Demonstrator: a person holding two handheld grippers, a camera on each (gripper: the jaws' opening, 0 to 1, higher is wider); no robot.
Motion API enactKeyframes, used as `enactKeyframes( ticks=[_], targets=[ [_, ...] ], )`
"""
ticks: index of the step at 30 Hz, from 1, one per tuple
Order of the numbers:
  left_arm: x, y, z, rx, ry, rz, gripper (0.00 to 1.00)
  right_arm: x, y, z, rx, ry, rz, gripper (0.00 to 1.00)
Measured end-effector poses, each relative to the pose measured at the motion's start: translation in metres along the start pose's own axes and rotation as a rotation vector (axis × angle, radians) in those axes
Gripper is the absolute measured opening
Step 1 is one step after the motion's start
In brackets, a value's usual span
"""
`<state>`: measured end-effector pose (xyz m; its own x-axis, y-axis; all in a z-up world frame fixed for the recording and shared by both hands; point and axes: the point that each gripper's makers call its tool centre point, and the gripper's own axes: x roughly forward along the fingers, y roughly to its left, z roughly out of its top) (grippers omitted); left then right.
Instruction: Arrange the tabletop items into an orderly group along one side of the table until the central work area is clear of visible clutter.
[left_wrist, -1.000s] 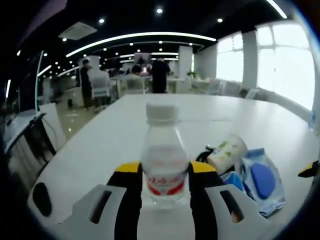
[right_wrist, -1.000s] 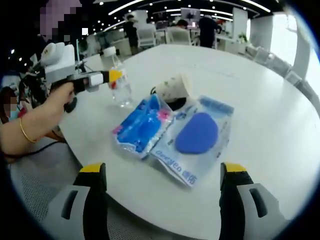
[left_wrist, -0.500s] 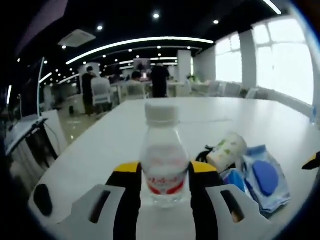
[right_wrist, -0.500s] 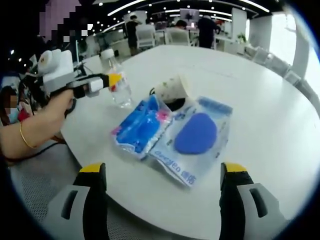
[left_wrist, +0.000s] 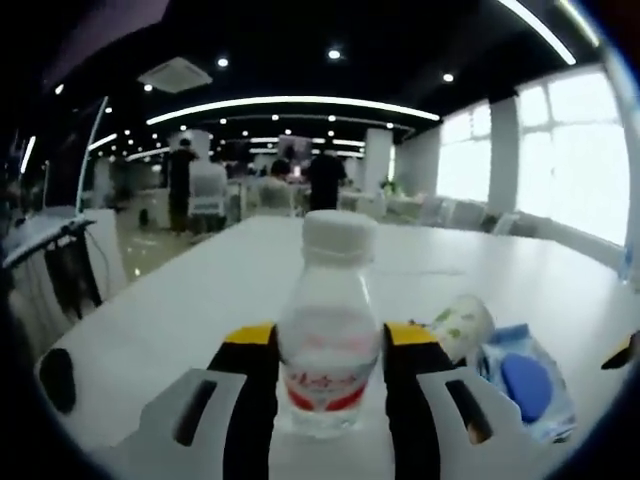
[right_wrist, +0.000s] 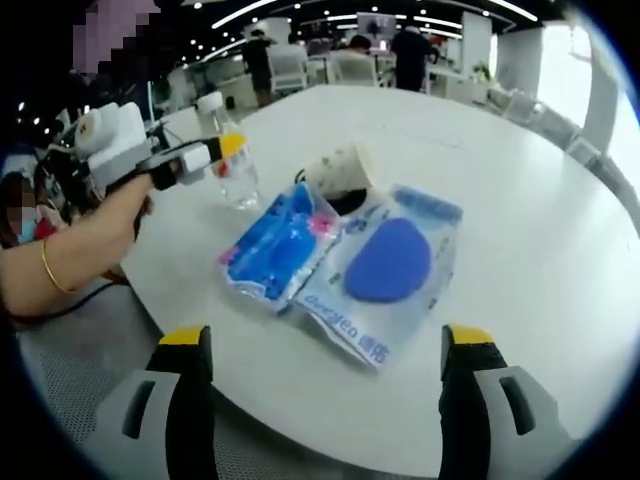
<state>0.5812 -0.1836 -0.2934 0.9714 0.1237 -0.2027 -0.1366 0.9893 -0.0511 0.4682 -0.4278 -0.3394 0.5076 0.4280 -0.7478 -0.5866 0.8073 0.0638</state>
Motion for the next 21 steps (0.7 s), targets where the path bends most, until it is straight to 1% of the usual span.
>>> enactKeyframes(
  ticks=[3,8,14,16,18,21],
  targets=[
    [0.001,0.001,-0.001,-0.02,0.0,0.0,0.38,0.0,-0.001,0.0,0.003,-0.001,-0.004,0.93],
    [0.003,0.001,0.0,-0.004,-0.007,-0.003,0.37,0.001,0.001,0.0,-0.002,0.002,0.002,0.93],
    [0.005,0.002,0.0,0.002,-0.006,-0.016,0.37,-0.001,0.001,0.01,0.008,-0.046,0.008,0.94],
    [0.007,0.0,0.001,0.012,0.003,-0.035,0.37,-0.002,0.003,0.014,0.0,-0.068,0.014,0.94],
    [0.009,0.002,0.002,-0.009,0.022,-0.043,0.36,-0.002,0.006,0.018,-0.007,-0.085,0.021,0.94],
    [0.011,0.006,0.002,-0.022,0.021,-0.048,0.36,-0.001,0.007,0.018,-0.01,-0.085,0.026,0.94]
  ],
)
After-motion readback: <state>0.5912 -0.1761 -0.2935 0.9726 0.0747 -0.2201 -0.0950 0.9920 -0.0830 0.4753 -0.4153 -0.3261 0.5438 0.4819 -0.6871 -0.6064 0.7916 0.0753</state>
